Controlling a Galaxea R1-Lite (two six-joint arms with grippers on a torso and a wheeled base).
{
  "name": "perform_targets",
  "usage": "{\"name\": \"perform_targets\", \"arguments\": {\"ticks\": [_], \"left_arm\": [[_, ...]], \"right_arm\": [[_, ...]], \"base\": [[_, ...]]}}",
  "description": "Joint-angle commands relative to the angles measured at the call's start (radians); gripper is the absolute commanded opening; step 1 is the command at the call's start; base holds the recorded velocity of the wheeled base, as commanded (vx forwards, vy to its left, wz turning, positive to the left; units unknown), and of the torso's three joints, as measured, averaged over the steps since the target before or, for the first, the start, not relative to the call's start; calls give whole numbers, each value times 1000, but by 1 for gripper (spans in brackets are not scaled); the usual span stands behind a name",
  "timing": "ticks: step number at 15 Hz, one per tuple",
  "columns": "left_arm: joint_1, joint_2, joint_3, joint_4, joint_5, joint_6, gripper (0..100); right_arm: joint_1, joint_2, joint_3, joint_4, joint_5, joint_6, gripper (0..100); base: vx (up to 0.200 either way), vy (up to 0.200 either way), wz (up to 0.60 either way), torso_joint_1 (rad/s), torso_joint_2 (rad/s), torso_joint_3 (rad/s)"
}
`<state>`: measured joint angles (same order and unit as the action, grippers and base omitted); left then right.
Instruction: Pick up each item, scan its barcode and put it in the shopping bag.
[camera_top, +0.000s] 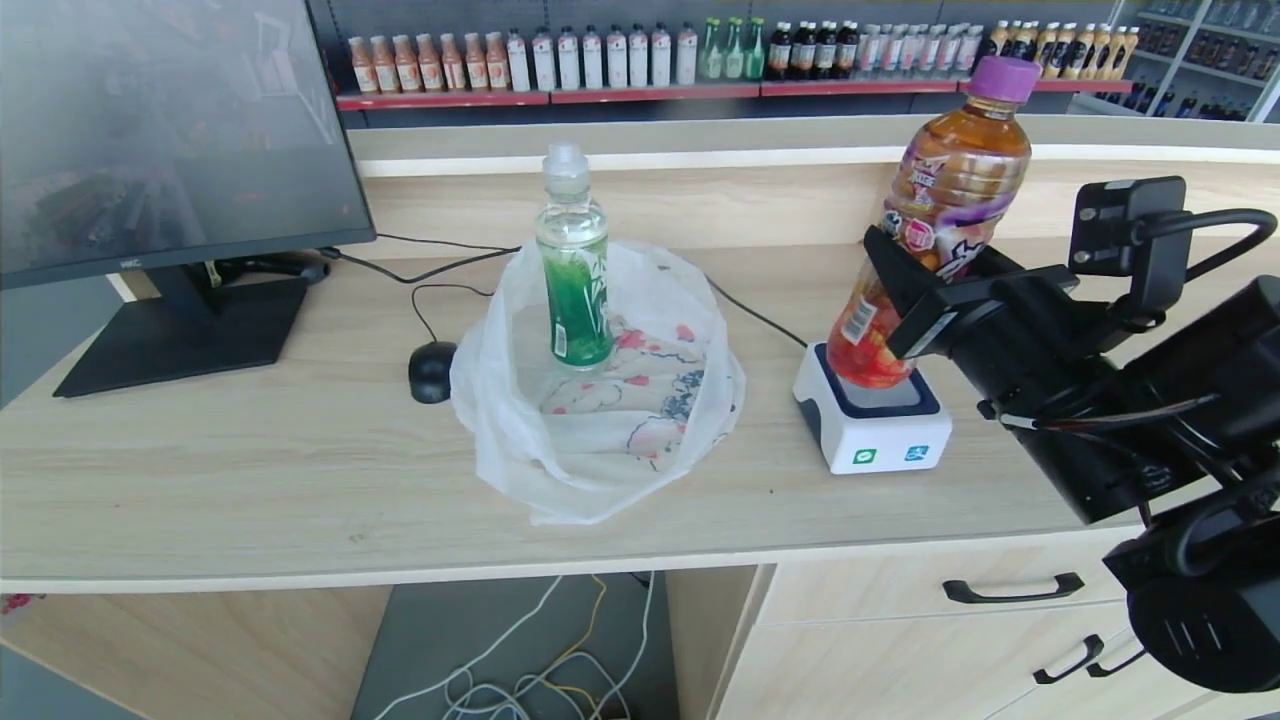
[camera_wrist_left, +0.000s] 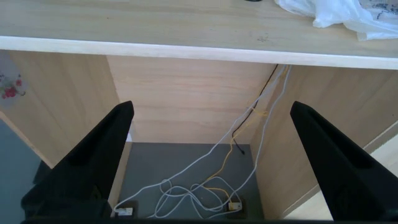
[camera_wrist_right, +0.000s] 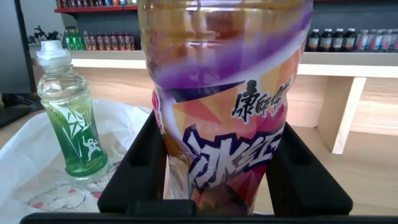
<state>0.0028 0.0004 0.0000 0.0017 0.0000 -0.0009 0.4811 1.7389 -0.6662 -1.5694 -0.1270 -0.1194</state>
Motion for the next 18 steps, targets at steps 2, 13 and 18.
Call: {"name": "perform_targets", "arguments": {"ticks": [2, 13, 18], "left_arm": [[0, 0, 0, 0, -2, 2, 100], [0, 0, 0, 0, 0, 4, 100], [0, 0, 0, 0, 0, 4, 100]], "right_arm": [[5, -18, 16, -1, 0, 0, 0], [44, 56, -10, -1, 0, 21, 0], [36, 168, -107, -1, -2, 24, 0]], "base": [[0, 200, 0, 0, 0, 5], [0, 36, 0, 1, 2, 0], [0, 0, 0, 0, 0, 0]]}}
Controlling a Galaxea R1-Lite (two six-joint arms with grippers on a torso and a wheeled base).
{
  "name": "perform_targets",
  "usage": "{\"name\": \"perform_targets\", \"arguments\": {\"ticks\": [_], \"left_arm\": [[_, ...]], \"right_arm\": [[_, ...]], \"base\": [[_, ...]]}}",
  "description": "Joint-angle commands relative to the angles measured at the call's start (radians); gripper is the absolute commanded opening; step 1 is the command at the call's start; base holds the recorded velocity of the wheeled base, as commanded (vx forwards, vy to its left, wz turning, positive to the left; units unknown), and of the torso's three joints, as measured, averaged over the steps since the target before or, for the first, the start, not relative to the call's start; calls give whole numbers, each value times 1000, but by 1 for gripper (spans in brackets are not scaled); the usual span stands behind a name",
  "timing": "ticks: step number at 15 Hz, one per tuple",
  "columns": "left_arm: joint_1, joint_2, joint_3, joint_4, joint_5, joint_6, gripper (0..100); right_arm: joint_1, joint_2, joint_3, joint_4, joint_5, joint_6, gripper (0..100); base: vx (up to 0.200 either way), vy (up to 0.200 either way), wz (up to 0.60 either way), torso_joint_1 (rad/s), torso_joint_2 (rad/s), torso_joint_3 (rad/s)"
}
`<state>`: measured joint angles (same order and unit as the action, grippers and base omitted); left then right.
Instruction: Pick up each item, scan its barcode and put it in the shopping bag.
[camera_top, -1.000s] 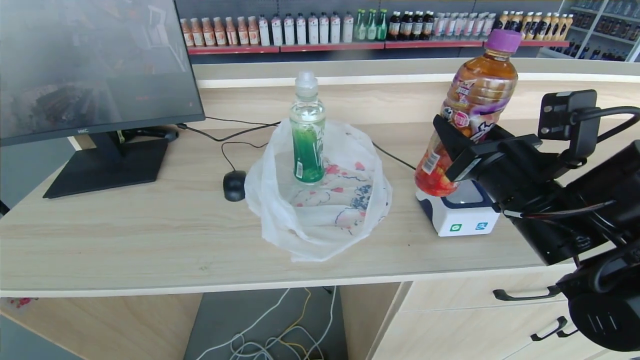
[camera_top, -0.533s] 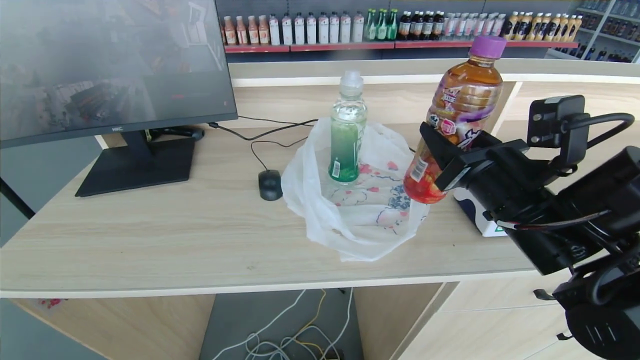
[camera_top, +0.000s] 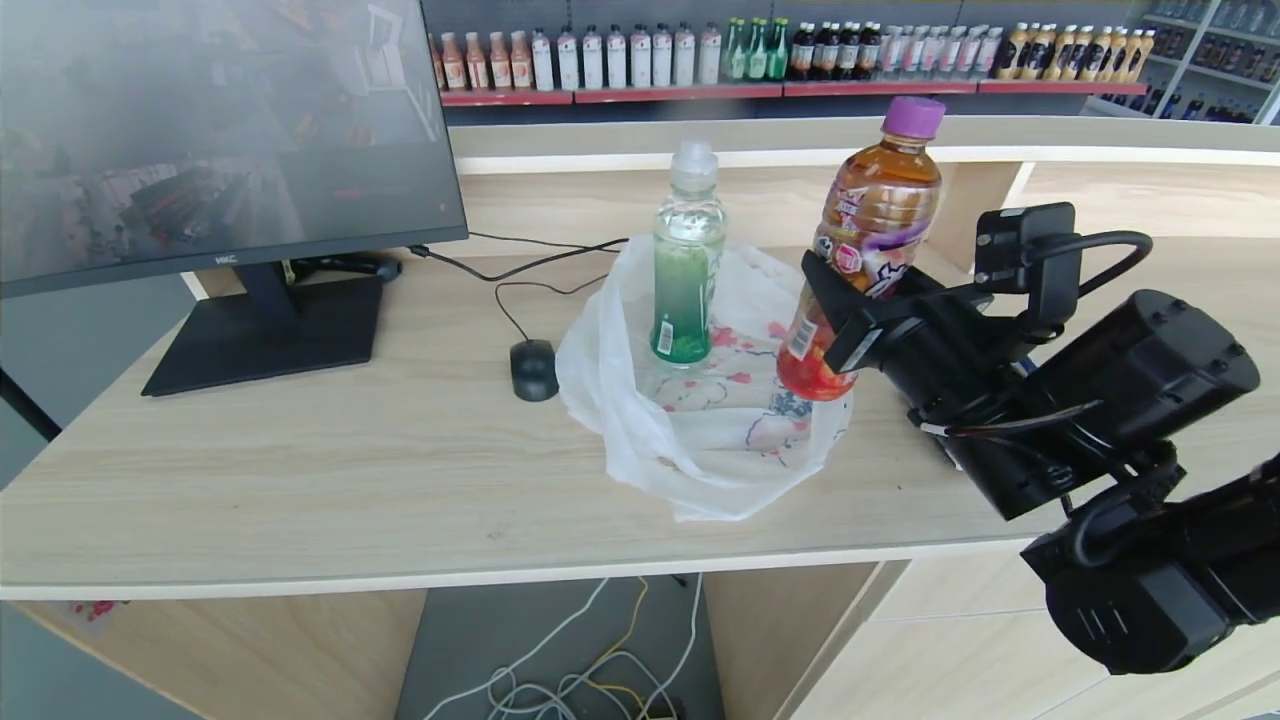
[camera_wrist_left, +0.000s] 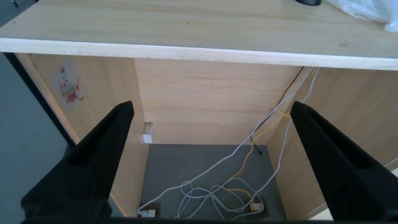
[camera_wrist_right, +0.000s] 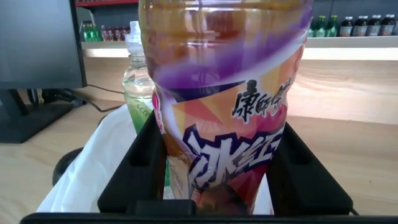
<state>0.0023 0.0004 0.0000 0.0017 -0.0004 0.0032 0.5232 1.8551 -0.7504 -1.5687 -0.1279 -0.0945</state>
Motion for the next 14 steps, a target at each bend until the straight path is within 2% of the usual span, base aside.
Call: {"name": "perform_targets", "arguments": {"ticks": [1, 5, 14], "left_arm": [[1, 0, 0, 0, 0, 0, 100], [1, 0, 0, 0, 0, 0, 100], [1, 0, 0, 0, -1, 0, 100]], "right_arm": [[-5, 69, -50, -2, -1, -1, 0], [-3, 133, -135, -2, -1, -1, 0], [-22, 240, -195, -2, 1, -1, 0]], "base": [[0, 0, 0, 0, 0, 0], [0, 0, 0, 0, 0, 0], [0, 0, 0, 0, 0, 0]]}}
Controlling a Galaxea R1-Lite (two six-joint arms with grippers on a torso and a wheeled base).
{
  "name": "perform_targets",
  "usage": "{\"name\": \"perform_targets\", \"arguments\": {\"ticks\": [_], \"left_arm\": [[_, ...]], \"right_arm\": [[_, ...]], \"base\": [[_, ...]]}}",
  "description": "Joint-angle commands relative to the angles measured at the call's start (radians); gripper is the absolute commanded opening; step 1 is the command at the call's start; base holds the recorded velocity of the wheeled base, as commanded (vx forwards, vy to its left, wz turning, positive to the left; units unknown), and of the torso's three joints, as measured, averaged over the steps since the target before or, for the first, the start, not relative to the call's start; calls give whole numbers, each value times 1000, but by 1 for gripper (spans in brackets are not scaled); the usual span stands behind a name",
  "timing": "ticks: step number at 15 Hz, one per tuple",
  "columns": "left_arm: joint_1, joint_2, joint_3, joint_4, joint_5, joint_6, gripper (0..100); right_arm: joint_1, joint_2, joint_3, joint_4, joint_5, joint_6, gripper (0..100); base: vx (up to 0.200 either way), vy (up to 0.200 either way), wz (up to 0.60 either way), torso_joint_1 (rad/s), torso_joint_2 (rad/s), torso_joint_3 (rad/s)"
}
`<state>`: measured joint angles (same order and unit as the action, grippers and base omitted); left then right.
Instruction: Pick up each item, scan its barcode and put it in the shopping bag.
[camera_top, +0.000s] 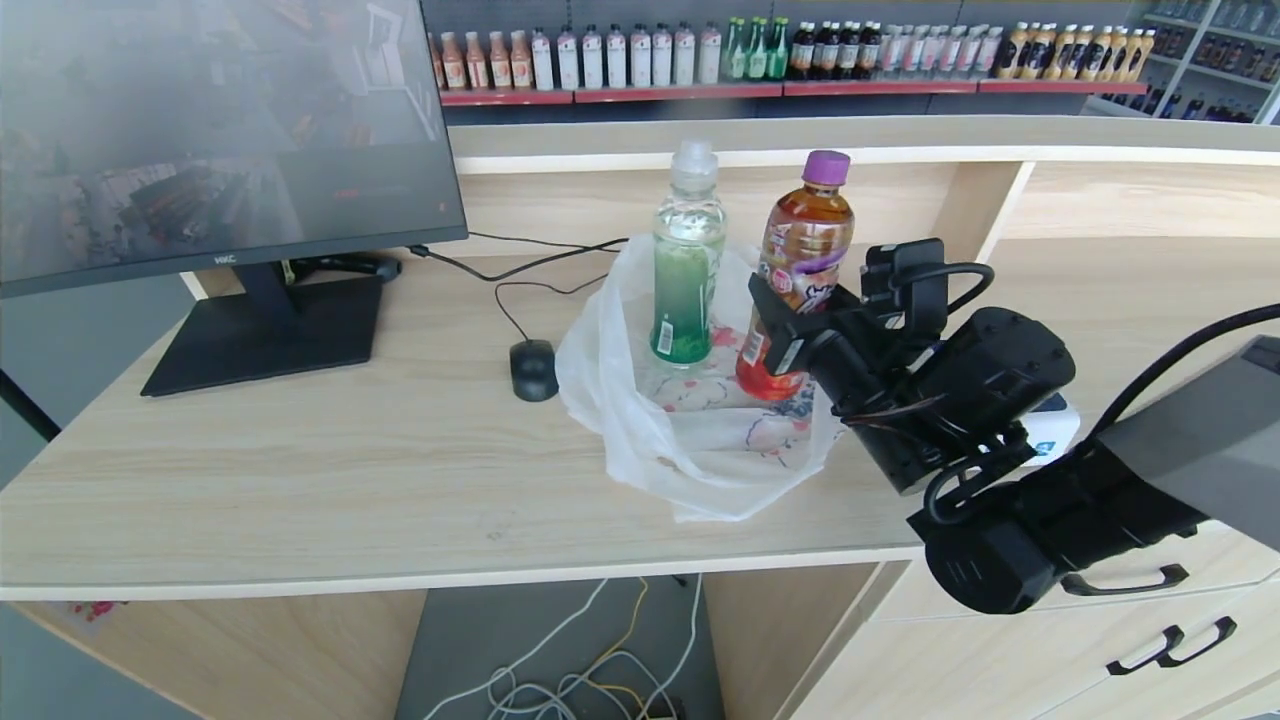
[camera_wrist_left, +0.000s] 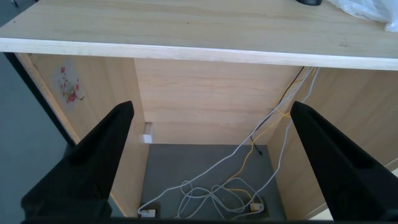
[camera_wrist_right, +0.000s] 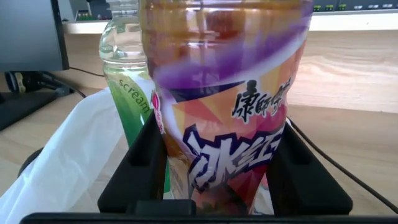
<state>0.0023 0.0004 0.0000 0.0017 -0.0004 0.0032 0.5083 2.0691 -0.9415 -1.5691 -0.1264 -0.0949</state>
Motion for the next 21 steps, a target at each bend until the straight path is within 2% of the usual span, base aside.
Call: {"name": "perform_targets", "arguments": {"ticks": [1, 21], "left_arm": [[1, 0, 0, 0, -1, 0, 100], [1, 0, 0, 0, -1, 0, 100]], "right_arm": [[-8, 34, -8, -2, -1, 1, 0], [-20, 88, -11, -2, -1, 0, 0]], "base": [[0, 0, 0, 0, 0, 0], [0, 0, 0, 0, 0, 0]]}}
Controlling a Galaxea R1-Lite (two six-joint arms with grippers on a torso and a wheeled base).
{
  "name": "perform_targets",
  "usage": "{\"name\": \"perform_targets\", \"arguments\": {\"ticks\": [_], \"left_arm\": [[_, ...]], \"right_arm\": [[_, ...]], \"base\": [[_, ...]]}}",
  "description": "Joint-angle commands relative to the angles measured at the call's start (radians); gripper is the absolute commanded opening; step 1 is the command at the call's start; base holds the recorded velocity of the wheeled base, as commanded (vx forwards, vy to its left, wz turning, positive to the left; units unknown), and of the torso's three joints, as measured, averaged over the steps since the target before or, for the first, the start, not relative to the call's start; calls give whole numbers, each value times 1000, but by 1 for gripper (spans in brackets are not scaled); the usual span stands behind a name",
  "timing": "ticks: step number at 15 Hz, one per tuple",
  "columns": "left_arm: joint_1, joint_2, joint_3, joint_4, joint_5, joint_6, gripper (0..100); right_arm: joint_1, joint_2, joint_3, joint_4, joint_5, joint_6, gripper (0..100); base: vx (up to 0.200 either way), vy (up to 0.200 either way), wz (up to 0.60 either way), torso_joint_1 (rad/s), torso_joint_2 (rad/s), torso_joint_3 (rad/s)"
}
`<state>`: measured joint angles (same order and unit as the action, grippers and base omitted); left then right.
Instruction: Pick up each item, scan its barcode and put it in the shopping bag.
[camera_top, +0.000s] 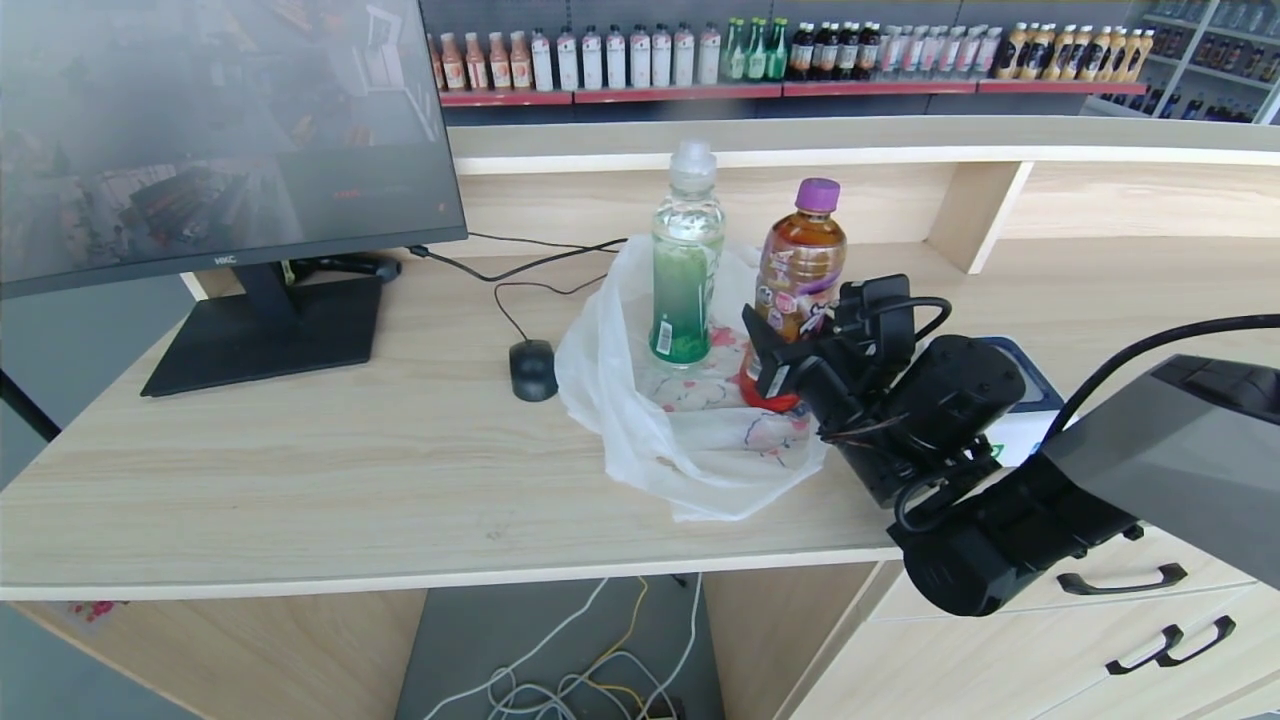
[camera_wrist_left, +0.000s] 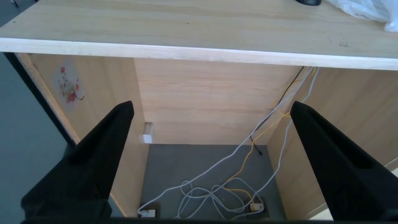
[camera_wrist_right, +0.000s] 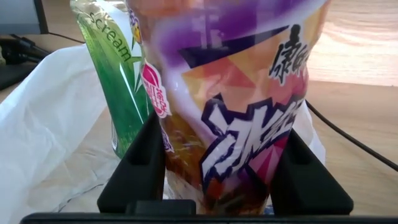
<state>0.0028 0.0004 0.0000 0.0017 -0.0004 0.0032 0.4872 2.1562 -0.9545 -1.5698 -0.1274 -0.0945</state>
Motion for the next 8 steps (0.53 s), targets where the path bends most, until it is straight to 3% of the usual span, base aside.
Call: {"name": "perform_targets", "arguments": {"ticks": [1, 2, 3, 8], "left_arm": [[0, 0, 0, 0, 0, 0, 100], [0, 0, 0, 0, 0, 0, 100], [0, 0, 0, 0, -1, 0, 100], [0, 0, 0, 0, -1, 0, 100]], "right_arm": [[2, 1, 2, -1, 0, -1, 0], [1, 1, 2, -1, 0, 1, 0], [1, 1, 2, -1, 0, 1, 100], [1, -48, 31, -1, 0, 2, 100]], "base": [[0, 0, 0, 0, 0, 0], [0, 0, 0, 0, 0, 0], [0, 0, 0, 0, 0, 0], [0, 0, 0, 0, 0, 0]]}}
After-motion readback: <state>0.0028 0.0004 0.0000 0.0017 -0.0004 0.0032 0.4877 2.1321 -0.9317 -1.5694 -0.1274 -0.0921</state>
